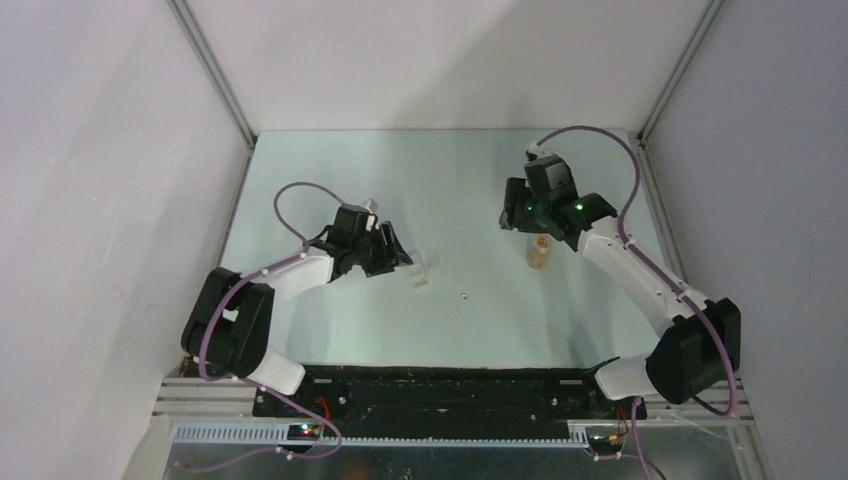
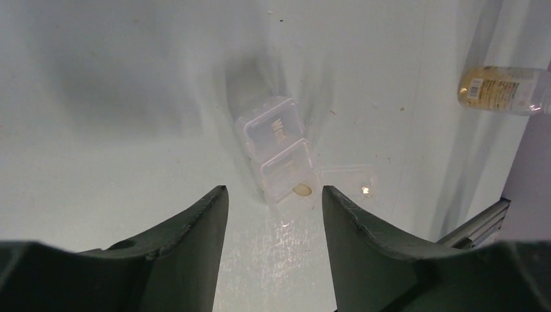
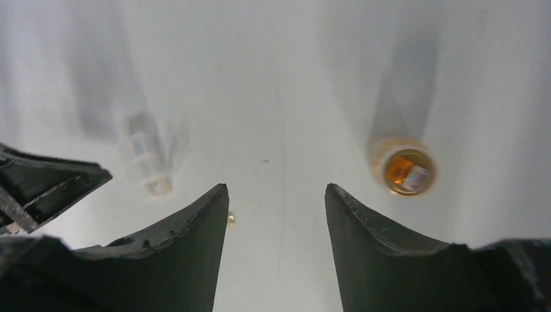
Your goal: Sort the pills into containers
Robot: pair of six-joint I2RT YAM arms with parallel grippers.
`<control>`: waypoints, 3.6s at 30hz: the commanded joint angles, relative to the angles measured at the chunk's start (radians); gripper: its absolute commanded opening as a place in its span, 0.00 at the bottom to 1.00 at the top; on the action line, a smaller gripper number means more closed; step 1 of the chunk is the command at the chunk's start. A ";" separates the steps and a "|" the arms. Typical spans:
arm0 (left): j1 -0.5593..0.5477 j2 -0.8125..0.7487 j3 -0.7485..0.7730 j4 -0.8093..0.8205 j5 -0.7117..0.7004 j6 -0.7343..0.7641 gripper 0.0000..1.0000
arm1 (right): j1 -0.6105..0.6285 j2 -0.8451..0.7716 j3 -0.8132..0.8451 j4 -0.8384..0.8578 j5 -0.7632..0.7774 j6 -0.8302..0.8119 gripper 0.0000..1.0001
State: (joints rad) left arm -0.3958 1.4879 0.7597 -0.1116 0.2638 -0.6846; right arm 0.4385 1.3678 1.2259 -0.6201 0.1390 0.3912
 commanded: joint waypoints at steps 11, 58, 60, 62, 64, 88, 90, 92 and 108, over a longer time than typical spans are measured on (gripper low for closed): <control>0.004 0.089 -0.023 0.105 0.089 -0.069 0.45 | 0.134 0.303 0.025 0.139 -0.288 0.108 0.48; 0.003 0.154 -0.021 0.157 0.081 -0.163 0.30 | 0.305 0.554 0.053 0.328 -0.414 -0.046 0.53; 0.003 0.154 -0.021 0.162 0.086 -0.167 0.29 | 0.304 0.573 0.065 0.322 -0.416 -0.051 0.53; 0.002 0.153 -0.024 0.170 0.089 -0.169 0.30 | 0.305 0.588 0.077 0.308 -0.408 -0.055 0.53; 0.003 0.152 -0.027 0.176 0.092 -0.172 0.30 | 0.307 0.597 0.080 0.297 -0.403 -0.056 0.53; 0.003 0.173 -0.046 0.170 0.092 -0.212 0.24 | 0.276 0.684 0.080 0.355 -0.506 0.137 0.48; 0.003 0.184 -0.040 0.146 0.088 -0.218 0.23 | 0.281 0.694 0.081 0.344 -0.522 0.115 0.48; 0.003 0.195 -0.044 0.139 0.088 -0.229 0.21 | 0.289 0.701 0.081 0.321 -0.523 0.092 0.47; 0.004 0.160 -0.013 0.077 0.048 -0.198 0.21 | 0.291 0.665 0.058 0.305 -0.445 0.067 0.40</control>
State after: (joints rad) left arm -0.3874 1.6550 0.7319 0.0593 0.3660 -0.9089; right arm 0.7132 2.0174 1.3067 -0.2657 -0.4011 0.4961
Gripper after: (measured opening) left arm 0.196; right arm 0.380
